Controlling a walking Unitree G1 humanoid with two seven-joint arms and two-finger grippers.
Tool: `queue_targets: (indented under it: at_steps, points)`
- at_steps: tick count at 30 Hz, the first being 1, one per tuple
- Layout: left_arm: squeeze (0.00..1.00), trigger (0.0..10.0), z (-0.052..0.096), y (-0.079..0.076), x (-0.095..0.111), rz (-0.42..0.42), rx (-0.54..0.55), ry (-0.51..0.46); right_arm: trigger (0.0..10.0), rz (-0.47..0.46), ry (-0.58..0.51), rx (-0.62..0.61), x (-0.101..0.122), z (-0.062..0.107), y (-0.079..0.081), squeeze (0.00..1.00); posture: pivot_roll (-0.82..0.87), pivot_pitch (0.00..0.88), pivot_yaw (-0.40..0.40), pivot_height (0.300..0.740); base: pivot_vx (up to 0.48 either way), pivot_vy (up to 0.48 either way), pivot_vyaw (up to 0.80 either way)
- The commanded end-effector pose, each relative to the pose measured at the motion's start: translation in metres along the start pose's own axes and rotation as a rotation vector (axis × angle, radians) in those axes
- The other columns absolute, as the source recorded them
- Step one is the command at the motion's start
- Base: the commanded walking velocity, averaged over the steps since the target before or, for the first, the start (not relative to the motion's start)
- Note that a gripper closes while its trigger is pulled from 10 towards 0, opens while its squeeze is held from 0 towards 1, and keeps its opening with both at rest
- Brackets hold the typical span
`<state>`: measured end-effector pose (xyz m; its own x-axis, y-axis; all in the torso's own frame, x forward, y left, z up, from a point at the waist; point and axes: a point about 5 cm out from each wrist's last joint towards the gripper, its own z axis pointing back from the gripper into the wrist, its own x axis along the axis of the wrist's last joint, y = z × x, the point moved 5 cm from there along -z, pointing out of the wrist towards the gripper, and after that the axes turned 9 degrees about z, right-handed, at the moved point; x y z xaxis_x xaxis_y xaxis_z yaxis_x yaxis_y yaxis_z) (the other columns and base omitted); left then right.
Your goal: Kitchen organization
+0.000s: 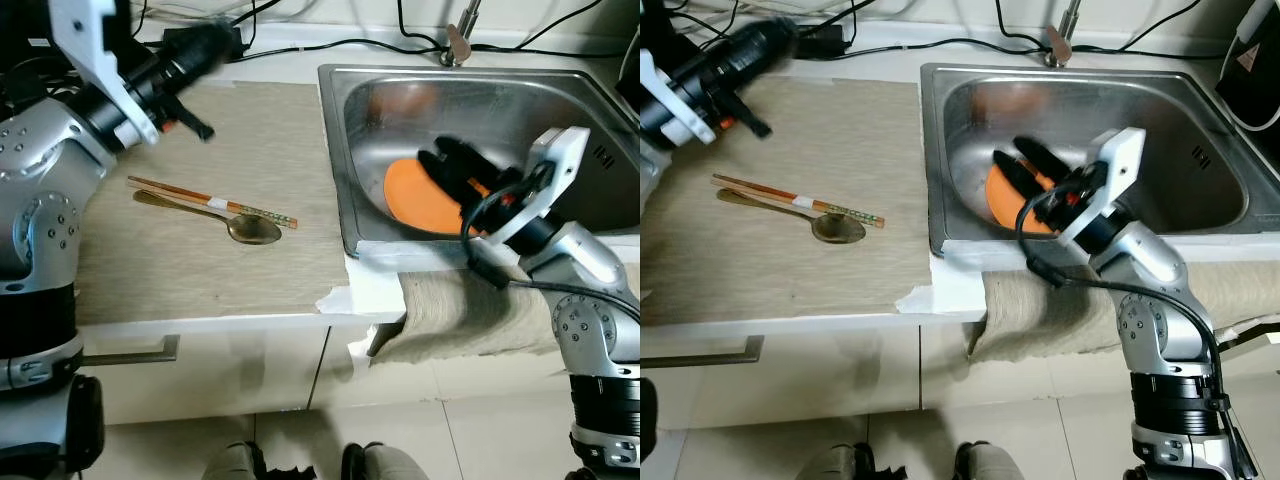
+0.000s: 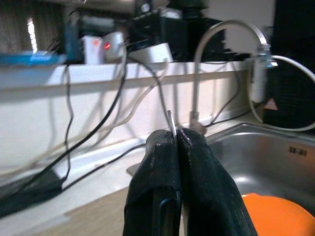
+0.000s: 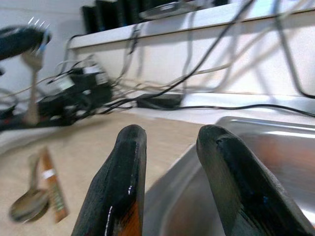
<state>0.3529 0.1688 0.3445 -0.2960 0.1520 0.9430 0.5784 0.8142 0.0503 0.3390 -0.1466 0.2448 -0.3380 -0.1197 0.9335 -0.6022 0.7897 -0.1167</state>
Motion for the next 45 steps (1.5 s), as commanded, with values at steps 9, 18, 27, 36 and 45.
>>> queue_targets:
  at_steps: [9,18,27,36,45]
  points:
    - [0.0,10.0,0.002,0.02,-0.022,-0.026,0.201,0.064,10.0,-0.011,-0.06,-0.121,0.016,-0.003,-0.008,0.0,-0.15,0.156,-0.067,0.74,0.0,0.0,0.0]
    - [0.0,10.0,0.002,0.015,-0.043,-0.184,0.228,0.138,10.0,0.094,-0.021,-0.078,0.008,-0.006,0.007,0.0,-0.15,0.16,-0.062,0.74,0.0,-0.178,0.0]
    - [0.0,10.0,0.001,0.008,-0.054,-0.201,0.238,0.145,10.0,0.108,0.0,-0.098,0.004,-0.004,0.005,0.0,-0.16,0.159,-0.06,0.74,0.0,-0.368,0.0]
    - [0.0,10.0,0.001,0.019,-0.048,-0.235,0.303,0.124,10.0,0.095,0.007,-0.111,0.002,-0.003,0.003,0.0,-0.16,0.166,-0.056,0.74,0.0,-0.246,0.0]
    - [0.0,10.0,0.003,0.012,-0.054,-0.245,0.277,0.115,10.0,0.064,0.016,-0.124,-0.006,0.0,0.008,0.0,-0.15,0.152,-0.057,0.74,0.0,0.0,0.0]
